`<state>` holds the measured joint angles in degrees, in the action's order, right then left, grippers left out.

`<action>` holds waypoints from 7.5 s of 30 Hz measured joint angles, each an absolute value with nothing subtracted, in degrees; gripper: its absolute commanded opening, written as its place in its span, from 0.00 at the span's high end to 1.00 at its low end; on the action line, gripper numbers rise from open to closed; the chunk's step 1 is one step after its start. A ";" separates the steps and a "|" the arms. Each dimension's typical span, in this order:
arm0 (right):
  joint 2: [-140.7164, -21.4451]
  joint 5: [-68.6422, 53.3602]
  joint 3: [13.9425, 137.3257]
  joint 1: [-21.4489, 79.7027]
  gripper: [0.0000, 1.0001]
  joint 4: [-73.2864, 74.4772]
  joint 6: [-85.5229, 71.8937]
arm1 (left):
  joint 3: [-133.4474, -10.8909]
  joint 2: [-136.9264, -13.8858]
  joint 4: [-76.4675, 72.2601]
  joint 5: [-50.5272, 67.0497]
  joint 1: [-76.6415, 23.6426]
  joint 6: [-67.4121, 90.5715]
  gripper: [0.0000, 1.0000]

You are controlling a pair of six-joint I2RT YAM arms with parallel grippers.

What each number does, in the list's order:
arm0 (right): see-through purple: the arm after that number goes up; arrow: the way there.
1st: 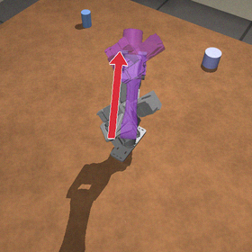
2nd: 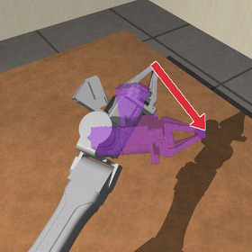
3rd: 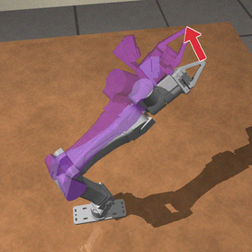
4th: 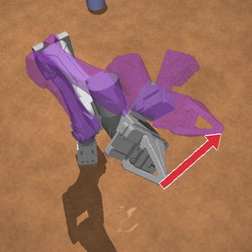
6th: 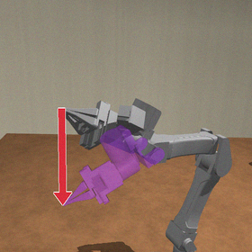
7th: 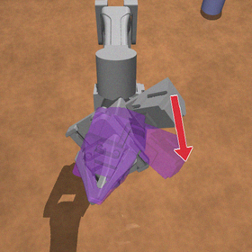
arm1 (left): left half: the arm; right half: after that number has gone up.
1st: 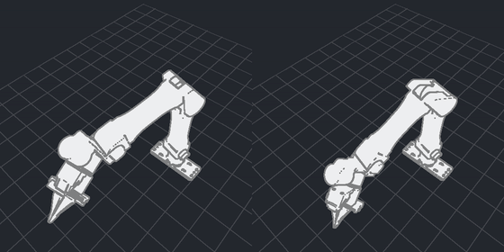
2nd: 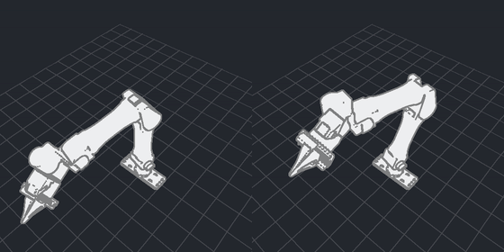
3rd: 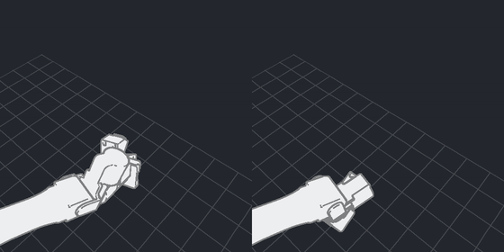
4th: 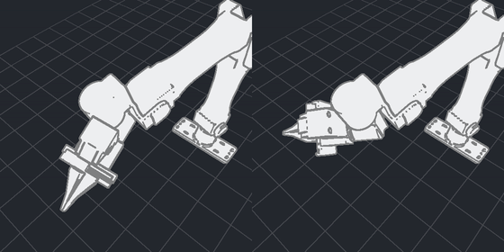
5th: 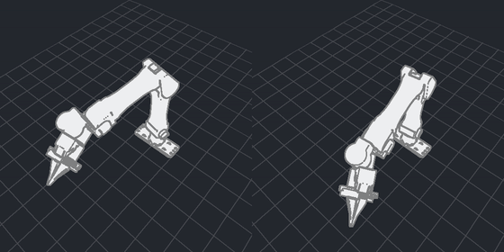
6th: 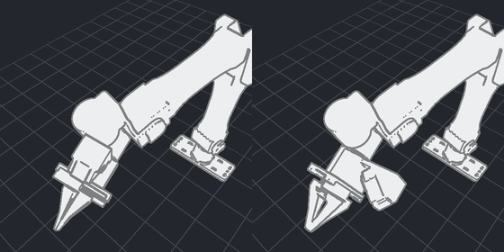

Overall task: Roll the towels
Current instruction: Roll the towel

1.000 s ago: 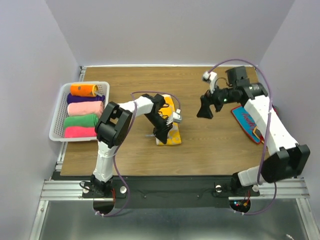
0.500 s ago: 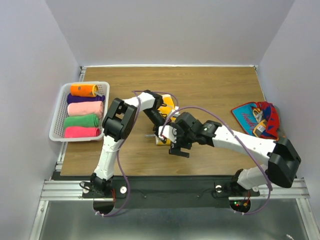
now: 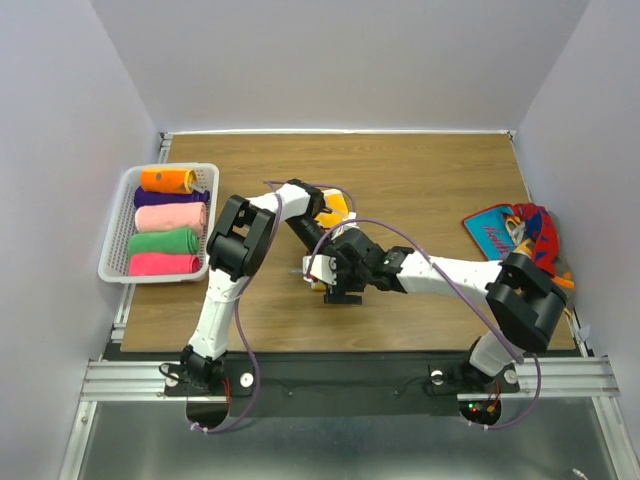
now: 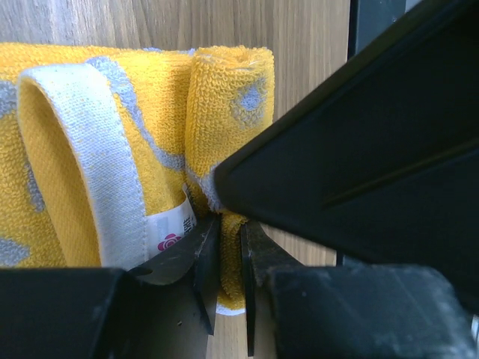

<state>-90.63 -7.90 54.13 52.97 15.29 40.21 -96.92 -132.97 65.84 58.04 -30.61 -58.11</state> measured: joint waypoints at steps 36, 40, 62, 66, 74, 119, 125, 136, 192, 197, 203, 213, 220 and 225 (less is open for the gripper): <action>-106.83 -33.32 70.02 41.98 0.99 30.44 29.74 | -95.18 -107.22 58.15 46.39 -6.81 -57.25 0.37; -112.97 -40.51 76.79 38.79 0.98 36.29 28.38 | -80.84 -93.19 50.22 45.74 -4.32 -55.57 0.23; -131.31 -60.64 93.41 31.88 0.94 57.69 28.32 | -45.52 -78.54 10.09 10.98 -53.10 -55.02 0.10; -131.79 -61.08 93.95 31.64 0.93 58.41 27.99 | -46.52 -83.88 7.66 9.21 -53.67 -54.92 0.15; -132.53 -61.12 95.20 31.38 0.87 60.03 27.81 | -46.52 -89.08 4.60 6.17 -53.67 -53.10 0.42; -85.76 -12.47 63.05 51.37 0.02 34.06 30.65 | -105.10 -136.70 68.93 55.79 -28.64 -56.71 0.68; -89.17 -5.54 56.58 52.60 0.06 20.14 35.59 | -105.62 -137.08 69.69 55.79 -28.64 -57.54 0.65; -97.21 -2.74 53.60 52.58 0.47 6.02 40.84 | -105.67 -137.08 69.76 55.86 -28.62 -57.76 0.60; -135.09 -58.76 103.00 29.04 0.76 64.36 35.88 | -39.53 -67.29 10.90 12.14 -48.36 -57.34 0.01; -138.54 -60.90 106.61 28.60 0.76 69.82 37.76 | -41.74 -75.66 6.15 9.04 -51.07 -57.84 0.01; -139.33 -61.58 107.02 28.58 0.75 72.64 38.74 | -44.18 -83.07 0.62 5.10 -51.75 -59.20 0.02; -140.18 -62.41 107.42 28.58 0.75 75.29 39.59 | -45.47 -89.41 -2.04 3.38 -51.70 -61.21 0.22; -140.27 -62.41 107.55 28.58 0.50 76.31 40.53 | -49.19 -93.17 2.09 5.82 -50.52 -60.03 0.60; -140.20 -62.28 110.89 27.55 0.07 78.78 39.33 | -50.43 -93.14 6.02 8.49 -50.13 -59.22 0.67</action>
